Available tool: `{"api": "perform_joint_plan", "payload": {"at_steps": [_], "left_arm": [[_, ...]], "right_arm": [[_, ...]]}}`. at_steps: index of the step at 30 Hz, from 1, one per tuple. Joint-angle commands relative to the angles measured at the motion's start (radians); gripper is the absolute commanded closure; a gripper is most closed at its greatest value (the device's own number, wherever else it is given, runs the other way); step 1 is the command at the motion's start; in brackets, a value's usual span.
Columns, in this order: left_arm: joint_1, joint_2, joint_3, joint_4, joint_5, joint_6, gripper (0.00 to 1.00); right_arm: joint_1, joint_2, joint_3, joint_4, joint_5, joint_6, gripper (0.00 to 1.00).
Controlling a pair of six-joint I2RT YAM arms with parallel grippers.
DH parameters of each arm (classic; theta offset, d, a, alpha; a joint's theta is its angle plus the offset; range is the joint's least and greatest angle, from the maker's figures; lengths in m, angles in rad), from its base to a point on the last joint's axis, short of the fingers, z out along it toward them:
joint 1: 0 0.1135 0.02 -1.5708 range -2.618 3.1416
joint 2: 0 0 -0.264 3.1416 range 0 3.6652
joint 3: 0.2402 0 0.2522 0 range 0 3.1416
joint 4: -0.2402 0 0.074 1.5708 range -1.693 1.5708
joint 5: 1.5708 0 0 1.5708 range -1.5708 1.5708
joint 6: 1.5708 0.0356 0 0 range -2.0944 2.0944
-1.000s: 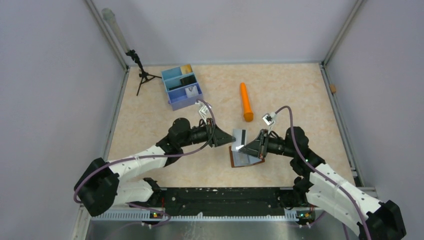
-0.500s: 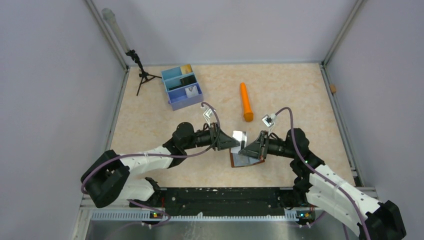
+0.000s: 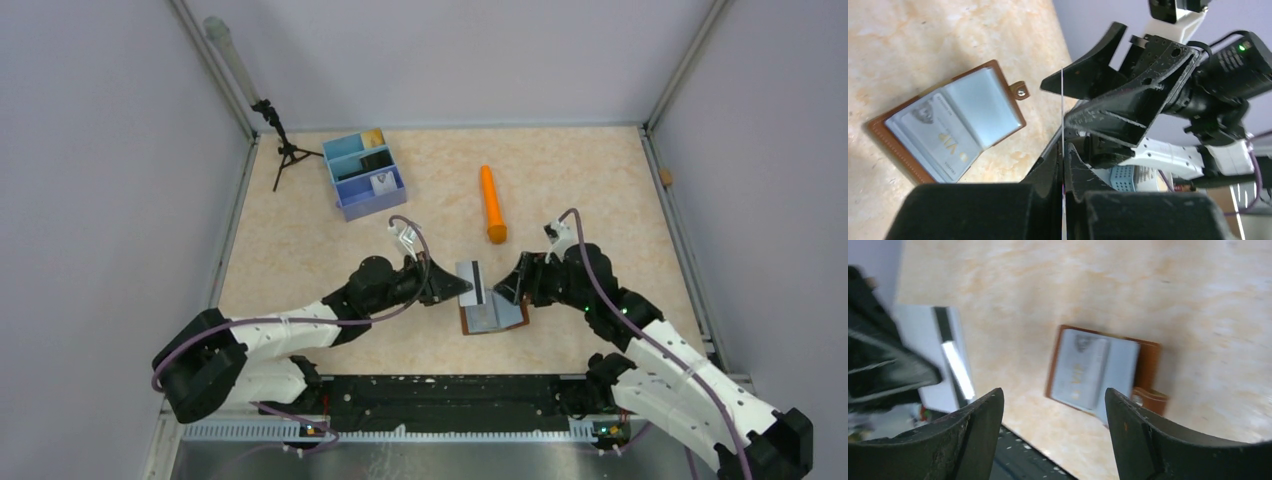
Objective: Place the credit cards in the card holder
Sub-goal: Insert the credit card into the card holder.
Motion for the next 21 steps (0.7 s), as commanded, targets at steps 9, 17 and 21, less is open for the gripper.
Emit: {"api": "perform_joint_plan", "payload": {"at_steps": [9,17,21], "left_arm": [[-0.139,0.205,0.043,0.039,-0.23,-0.147,1.0],[-0.149,0.332,0.073,0.105,-0.232,-0.185,1.0],[-0.15,0.351,0.075,0.078,-0.264,-0.193,1.0]], "right_arm": [[-0.007,0.181,0.039,-0.216,0.38,0.006,0.19],[-0.002,0.252,0.0,-0.09,0.293,0.008,0.23],[0.007,0.311,0.002,-0.085,0.299,0.013,0.23]]}}
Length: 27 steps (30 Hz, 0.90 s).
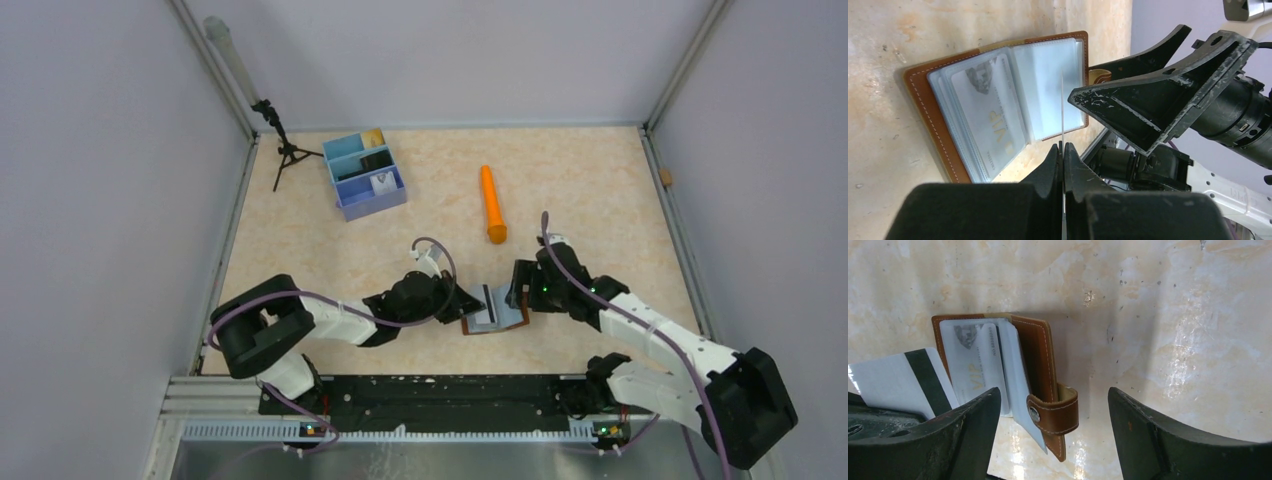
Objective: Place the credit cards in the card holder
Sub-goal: Insert the credit card into the card holder.
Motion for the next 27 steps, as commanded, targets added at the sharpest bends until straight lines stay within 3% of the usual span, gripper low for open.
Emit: {"api": "perform_joint_plan", "payload": {"at_steps": [1,3,8,16,27], "left_arm": [[-0.006,0.012,0.033,0.037,-0.044,-0.021,1.0],[-0.007,0.017,0.036,0.024,-0.044,-0.022,1.0],[-0.008,0.037,0.046,0.013,-0.044,-0.022,1.0],[-0.007,0.107,0.086,0.029,-0.019,-0.006,1.0],[-0.005,0.199,0.095,0.078,-0.016,-0.001,1.0]], "right_arm": [[0.009,0.056,-0.002,0.054,0.0,0.013,0.23],[0.016,0.071,-0.004,0.053,0.018,0.022,0.26],[0.03,0.068,-0.01,0.034,0.091,0.059,0.45],[0.037,0.082,-0.037,0.058,0.073,0.069,0.71],[0.039,0.079,-0.048,0.062,0.069,0.073,0.86]]}}
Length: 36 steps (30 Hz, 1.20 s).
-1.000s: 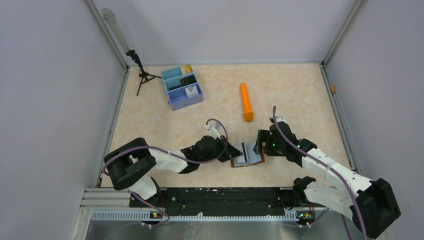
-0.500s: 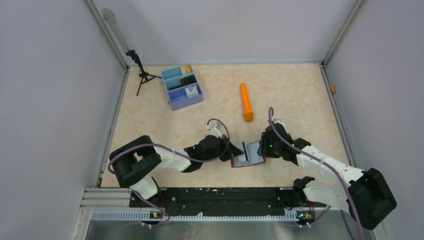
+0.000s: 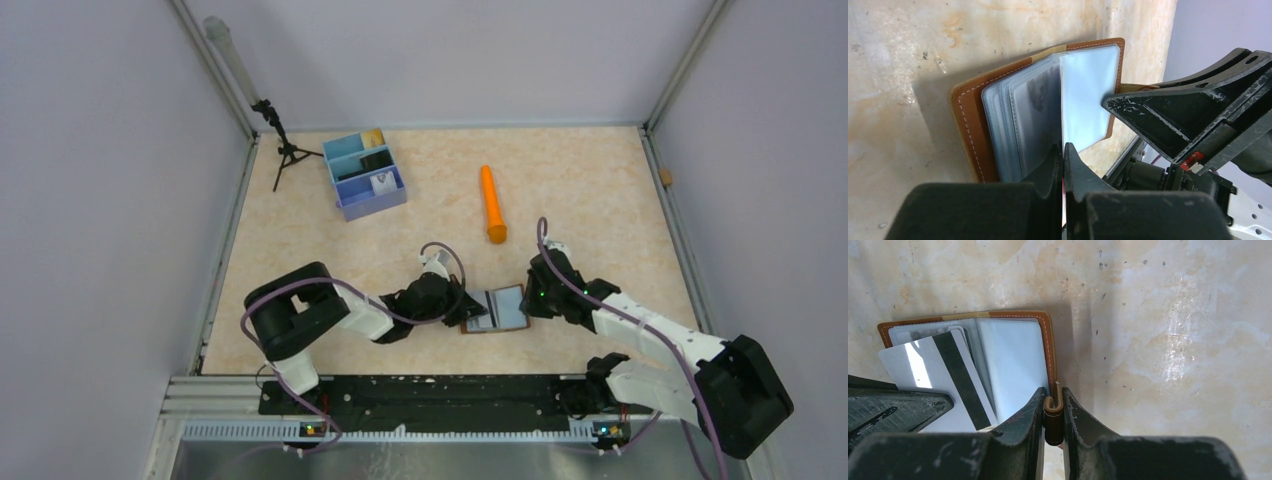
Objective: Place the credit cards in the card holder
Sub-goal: Insert the credit card into the card holder.
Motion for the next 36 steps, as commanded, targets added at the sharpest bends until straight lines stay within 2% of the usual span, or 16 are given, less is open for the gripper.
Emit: {"api": "perform_joint_plan", "payload": {"at_steps": [1,36], "left_arm": [[-0.004,0.032,0.034,0.079,0.006,0.018,1.0],[0.002,0.206,0.037,0.264,0.067,-0.066,1.0]], "right_arm": [[0.01,0.002,-0.003,0.015,0.013,0.003,0.87],[0.01,0.008,-0.005,0.004,0.015,0.006,0.92]]}}
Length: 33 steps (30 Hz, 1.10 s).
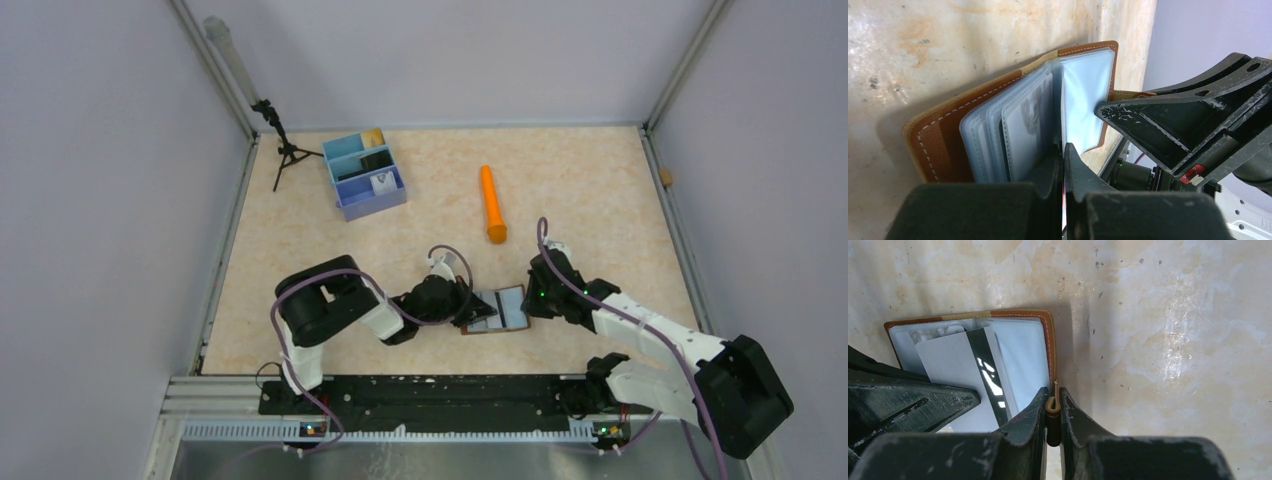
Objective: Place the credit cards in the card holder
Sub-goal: Insert the credit card into the card holder.
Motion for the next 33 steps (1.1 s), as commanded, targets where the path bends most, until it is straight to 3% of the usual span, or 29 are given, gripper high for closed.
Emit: {"api": "perform_joint_plan", "payload": {"at_steps": [1,9,11,17,22,33], "left_arm": [[0.0,0.044,0.016,0.054,0.007,-0.01,1.0],[0.002,0.084,0.035,0.071,0.035,-0.017,1.0],[0.002,0.081,0.037,0.061,0.035,-0.018,1.0],[0.004,0.052,0.027,-0.015,0.021,-0.03,1.0],[0.002,0.047,-0.023,0.02,0.015,-0.1,1.0],[0.002,0.044,-0.024,0.016,0.026,-0.105,1.0]], "right_arm": [[0.01,0.009,-0.005,0.006,0.011,0.004,0.92],[0.01,0.009,-0.007,0.005,0.013,0.005,0.95],[0.01,0.011,-0.005,0.002,0.019,0.006,1.0],[0.01,0.014,-0.001,-0.021,0.046,0.007,1.0],[0.01,0.011,0.006,-0.038,0.066,0.008,1.0],[0.01,0.011,0.012,-0.046,0.076,0.008,1.0]]}}
